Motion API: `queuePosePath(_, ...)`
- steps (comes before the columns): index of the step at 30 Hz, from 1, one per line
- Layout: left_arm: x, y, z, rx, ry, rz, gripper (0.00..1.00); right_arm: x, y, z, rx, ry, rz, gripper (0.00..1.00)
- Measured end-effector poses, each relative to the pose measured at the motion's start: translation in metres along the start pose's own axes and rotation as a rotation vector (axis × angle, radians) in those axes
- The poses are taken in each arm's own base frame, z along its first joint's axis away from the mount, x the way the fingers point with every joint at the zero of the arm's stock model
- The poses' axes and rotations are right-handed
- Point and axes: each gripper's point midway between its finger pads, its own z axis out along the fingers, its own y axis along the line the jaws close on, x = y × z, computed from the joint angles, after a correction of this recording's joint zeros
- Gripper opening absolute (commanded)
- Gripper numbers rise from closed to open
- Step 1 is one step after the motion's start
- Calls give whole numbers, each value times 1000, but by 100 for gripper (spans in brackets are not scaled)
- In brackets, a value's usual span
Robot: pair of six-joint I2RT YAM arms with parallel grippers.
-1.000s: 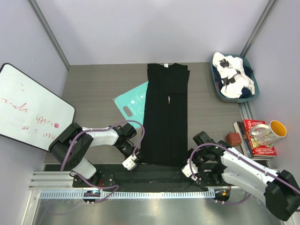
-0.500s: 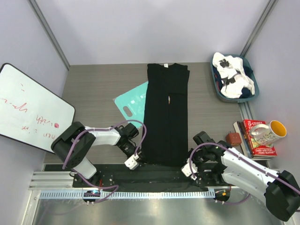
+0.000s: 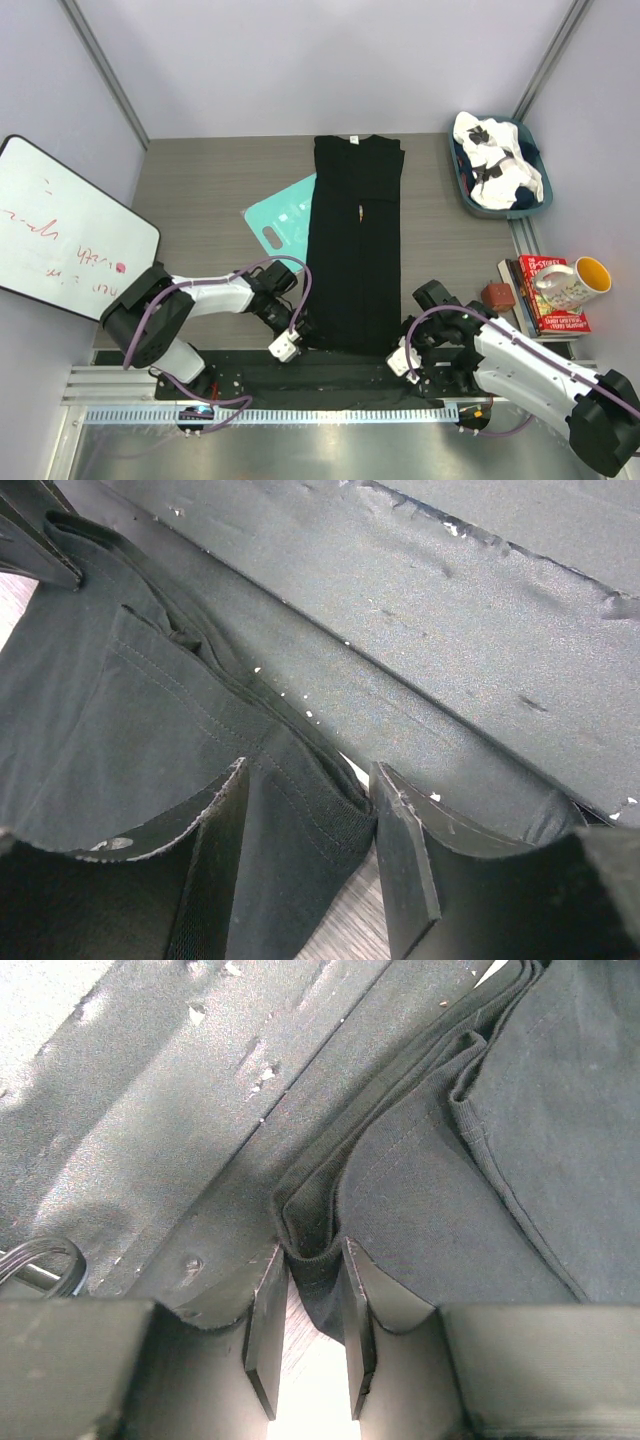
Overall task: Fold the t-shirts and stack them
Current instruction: Grab the bottom of the folded rectangular tshirt with both arms, then fold the folded rectangular tshirt in 1/3 of the way
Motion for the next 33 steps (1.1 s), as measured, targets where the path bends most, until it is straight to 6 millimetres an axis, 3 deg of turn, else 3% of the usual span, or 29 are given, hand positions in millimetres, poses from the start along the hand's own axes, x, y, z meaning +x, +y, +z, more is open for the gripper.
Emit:
queuePosePath(7,1,-3,-1,8,13,-13,42,0,0,0,1,0,3,31)
queuePosePath(10,2,-7,-1,18,17,-28,25,0,0,0,2,0,3,30)
queuePosePath(13,2,-15,-1,38,19,-50,0,0,-1,0,5,0,1,29)
queuePosePath(20,1,-15,-2,52,21,-58,0,-1,0,-2,2,0,16,16)
queuePosePath(21,5,-7,-5,45,50,-35,0,-1,-3,-3,9,6,11,14)
queuePosePath(24,36,46,-32,-47,234,74,0,0,-18,-8,46,23,-9,9)
queuePosePath(26,47,79,-50,-115,321,135,0,-2,-31,-13,78,31,-25,4)
queuePosePath(29,52,97,-61,-154,376,161,0,-3,-43,-18,108,40,-35,1)
queuePosePath(33,56,97,-63,-158,400,141,0,-2,-51,-20,121,45,-27,1)
